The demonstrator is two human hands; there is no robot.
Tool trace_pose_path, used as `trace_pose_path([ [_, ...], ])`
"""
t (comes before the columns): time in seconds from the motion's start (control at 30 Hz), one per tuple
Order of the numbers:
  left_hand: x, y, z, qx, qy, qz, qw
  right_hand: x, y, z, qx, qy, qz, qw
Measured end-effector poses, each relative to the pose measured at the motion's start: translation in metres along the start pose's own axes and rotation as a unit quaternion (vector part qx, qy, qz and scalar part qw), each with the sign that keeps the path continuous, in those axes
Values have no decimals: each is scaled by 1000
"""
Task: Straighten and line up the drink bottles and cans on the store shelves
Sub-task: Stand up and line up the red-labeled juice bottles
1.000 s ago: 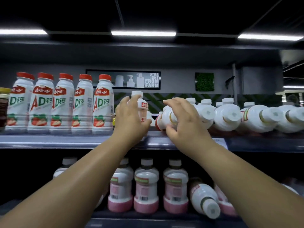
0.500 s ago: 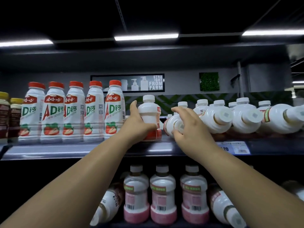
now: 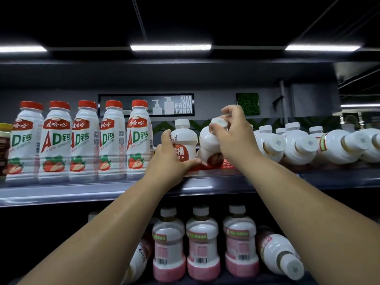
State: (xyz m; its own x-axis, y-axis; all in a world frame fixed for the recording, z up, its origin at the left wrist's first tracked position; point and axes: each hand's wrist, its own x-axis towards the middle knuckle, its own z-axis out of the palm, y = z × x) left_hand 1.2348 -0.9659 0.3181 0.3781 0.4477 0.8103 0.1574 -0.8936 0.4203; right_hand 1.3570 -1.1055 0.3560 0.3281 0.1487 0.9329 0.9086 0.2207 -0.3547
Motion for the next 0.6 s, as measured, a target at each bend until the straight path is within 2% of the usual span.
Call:
trace_pose_path([
  [0.1,-1,0,-1,-12,-18,7,1000,22,2,6,40,17,35,998],
  [0.23,-1,-5,-3,-13,-35,10,999,36,7,10,31,37,65,997],
  [0.3,-2,-6,-3,-15,-34,10,999,32,10,10,43,6,102,994],
  [0.43,-3,-5,-2,-3,-21,20,1000,5,16,5,36,-104,179,978],
  [0.53,-3,-4,-3,6,-33,32,999,-17,24,4,-71,-150,114,980],
  [0.6,-3,-3,-4,1,-48,35,998,-26,29,2,-118,-145,67,980],
])
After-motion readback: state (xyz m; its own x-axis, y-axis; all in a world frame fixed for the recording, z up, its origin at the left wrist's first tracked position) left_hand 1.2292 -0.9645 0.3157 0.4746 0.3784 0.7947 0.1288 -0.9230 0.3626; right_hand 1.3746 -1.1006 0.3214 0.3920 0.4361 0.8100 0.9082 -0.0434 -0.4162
